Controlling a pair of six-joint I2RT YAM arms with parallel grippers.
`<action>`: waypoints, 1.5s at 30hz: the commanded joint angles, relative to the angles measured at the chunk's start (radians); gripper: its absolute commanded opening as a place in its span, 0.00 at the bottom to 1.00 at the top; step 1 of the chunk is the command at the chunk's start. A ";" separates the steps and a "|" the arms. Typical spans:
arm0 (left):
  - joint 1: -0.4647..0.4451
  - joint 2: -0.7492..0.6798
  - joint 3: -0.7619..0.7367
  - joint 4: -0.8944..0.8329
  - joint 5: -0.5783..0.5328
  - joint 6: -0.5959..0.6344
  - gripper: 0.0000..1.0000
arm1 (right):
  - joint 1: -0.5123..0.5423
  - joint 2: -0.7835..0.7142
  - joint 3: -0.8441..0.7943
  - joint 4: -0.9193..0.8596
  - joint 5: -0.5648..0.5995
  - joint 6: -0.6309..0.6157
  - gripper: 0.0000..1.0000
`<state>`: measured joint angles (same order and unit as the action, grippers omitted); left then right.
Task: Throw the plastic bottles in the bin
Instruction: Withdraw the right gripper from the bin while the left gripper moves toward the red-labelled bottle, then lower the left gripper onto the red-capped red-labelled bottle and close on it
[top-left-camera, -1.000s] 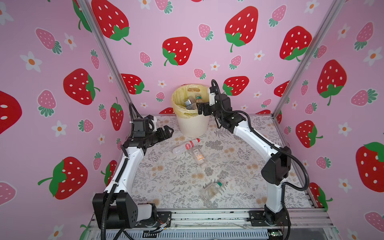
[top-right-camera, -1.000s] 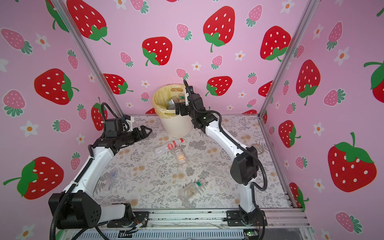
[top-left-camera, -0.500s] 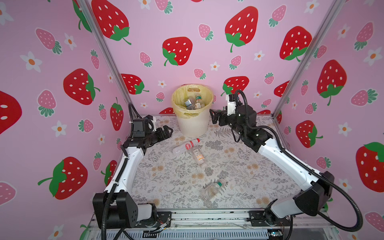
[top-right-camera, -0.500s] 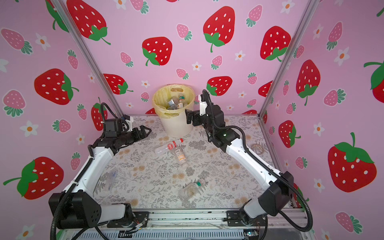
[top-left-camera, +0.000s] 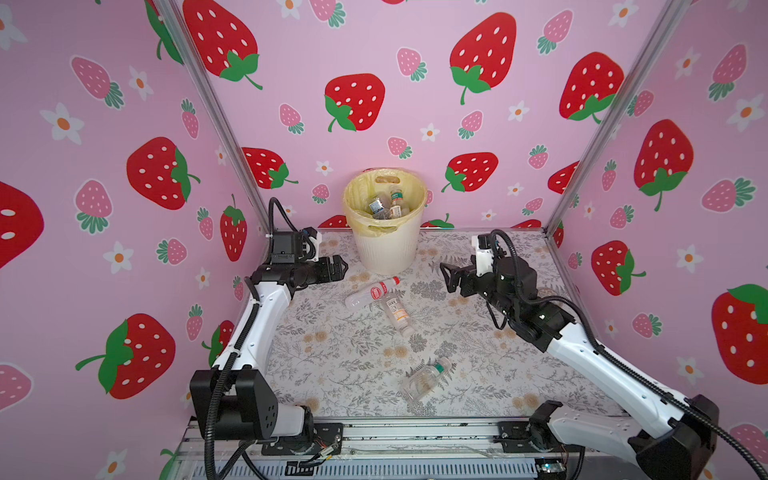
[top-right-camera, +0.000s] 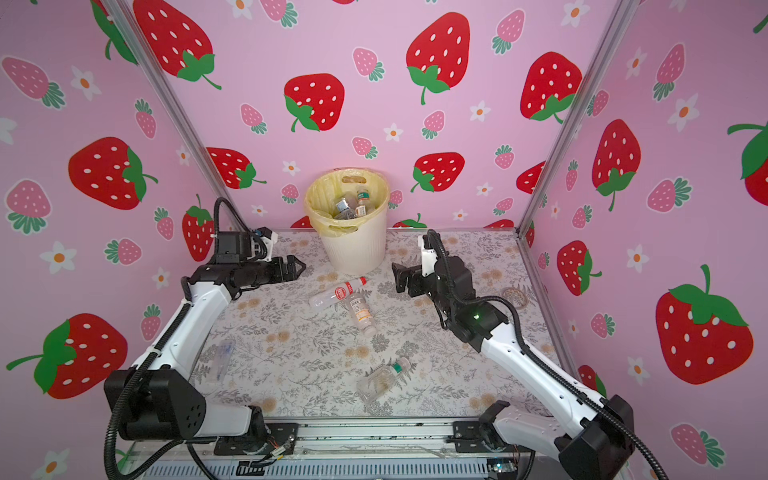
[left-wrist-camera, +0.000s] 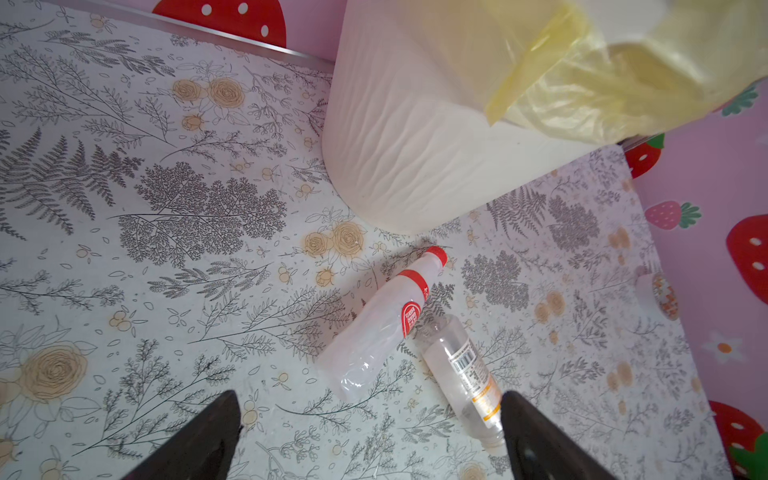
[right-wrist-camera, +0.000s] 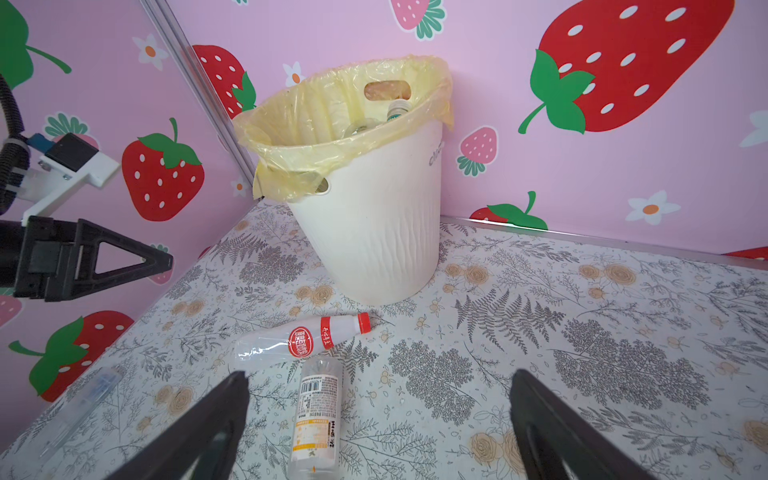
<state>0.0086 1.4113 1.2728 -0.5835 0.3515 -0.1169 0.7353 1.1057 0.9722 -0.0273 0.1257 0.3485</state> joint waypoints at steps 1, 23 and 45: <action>-0.008 0.016 0.063 -0.082 -0.039 0.114 0.99 | 0.001 -0.062 -0.070 -0.013 -0.017 0.025 0.99; -0.095 0.247 0.124 -0.184 -0.065 0.457 0.99 | 0.000 -0.262 -0.261 -0.060 -0.003 0.064 0.99; -0.186 0.475 0.181 -0.222 -0.262 0.511 0.95 | -0.001 -0.242 -0.280 -0.049 -0.002 0.067 0.99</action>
<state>-0.1612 1.8748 1.4151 -0.7704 0.1158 0.3607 0.7353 0.8585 0.6994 -0.0761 0.1150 0.4145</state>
